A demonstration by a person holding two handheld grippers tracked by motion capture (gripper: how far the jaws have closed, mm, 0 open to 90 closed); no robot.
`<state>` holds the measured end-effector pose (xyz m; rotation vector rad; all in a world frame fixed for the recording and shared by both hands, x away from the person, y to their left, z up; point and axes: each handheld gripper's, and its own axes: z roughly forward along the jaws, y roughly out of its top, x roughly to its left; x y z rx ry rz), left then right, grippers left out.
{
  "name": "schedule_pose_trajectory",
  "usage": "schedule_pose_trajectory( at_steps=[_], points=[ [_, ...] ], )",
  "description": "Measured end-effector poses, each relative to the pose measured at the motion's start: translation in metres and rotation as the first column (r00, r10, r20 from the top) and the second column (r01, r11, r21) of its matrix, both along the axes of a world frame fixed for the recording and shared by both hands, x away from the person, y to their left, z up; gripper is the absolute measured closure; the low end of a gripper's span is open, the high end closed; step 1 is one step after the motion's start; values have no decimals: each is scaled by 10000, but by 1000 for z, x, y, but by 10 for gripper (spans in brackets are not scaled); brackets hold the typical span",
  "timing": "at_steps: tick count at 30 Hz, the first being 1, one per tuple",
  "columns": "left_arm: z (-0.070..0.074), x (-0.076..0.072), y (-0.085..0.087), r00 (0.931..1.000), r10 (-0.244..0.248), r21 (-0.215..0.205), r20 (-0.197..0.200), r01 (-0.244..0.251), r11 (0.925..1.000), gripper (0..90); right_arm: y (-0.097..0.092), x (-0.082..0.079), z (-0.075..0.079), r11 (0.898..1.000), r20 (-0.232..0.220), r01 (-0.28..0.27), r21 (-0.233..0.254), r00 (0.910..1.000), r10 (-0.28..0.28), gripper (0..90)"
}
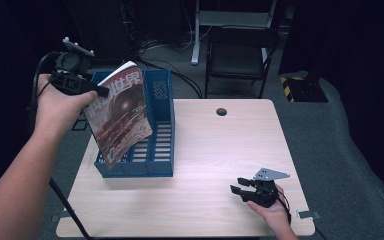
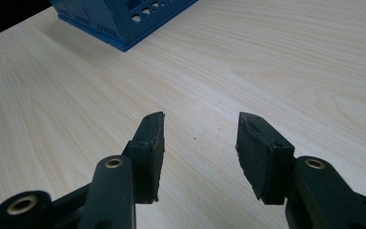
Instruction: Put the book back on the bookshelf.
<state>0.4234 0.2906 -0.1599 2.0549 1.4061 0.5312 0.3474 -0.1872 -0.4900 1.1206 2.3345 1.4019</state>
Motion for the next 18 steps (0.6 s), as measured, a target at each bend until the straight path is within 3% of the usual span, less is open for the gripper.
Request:
schedule_pose_trajectory(
  at_steps=[11, 18],
  points=[
    [-6, 6, 17, 9981, 609, -243, -48, -610, 9978, 840, 0, 0, 0, 10000, -11, 10, -19, 10000, -10, 523],
    [-9, 14, 19, 9951, 985, -257, -23, -986, 9948, 840, 1, 0, -1, 10000, 75, 73, -16, 9999, -73, 523]
  ],
)
